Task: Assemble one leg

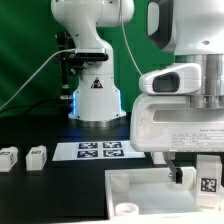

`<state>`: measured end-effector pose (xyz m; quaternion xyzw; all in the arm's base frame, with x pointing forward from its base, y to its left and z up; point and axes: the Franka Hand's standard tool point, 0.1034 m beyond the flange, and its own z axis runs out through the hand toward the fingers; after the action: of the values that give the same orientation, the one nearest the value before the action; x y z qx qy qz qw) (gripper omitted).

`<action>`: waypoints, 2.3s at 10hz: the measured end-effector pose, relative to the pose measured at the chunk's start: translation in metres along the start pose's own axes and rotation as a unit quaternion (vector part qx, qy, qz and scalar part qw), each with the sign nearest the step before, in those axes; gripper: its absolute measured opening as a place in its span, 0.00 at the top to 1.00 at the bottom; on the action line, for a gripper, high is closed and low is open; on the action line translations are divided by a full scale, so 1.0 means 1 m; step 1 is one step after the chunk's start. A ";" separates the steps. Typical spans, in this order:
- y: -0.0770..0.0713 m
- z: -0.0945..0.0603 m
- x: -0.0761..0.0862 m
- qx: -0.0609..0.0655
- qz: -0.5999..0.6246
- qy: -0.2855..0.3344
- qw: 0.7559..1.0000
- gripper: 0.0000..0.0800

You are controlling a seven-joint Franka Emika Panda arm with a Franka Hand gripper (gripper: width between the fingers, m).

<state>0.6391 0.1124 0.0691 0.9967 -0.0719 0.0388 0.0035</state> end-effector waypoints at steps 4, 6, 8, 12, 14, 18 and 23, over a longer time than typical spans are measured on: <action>0.000 0.001 0.000 0.002 0.161 -0.001 0.987 0.63; 0.002 0.001 0.000 0.002 0.238 -0.002 0.971 0.63; 0.003 0.002 -0.001 0.001 0.353 -0.003 0.936 0.63; 0.005 0.003 -0.006 -0.012 0.602 -0.010 0.799 0.63; 0.006 0.003 -0.010 -0.001 0.730 -0.021 0.683 0.63; 0.006 0.004 -0.010 -0.001 0.683 -0.017 0.730 0.43; -0.002 0.008 -0.011 0.016 0.395 0.003 0.919 0.19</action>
Offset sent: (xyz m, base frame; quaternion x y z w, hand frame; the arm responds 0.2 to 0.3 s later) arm 0.0000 0.0000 0.0000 0.0000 0.0000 0.2667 0.9638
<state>0.6287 0.1158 0.0601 0.8872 -0.4588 0.0408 -0.0280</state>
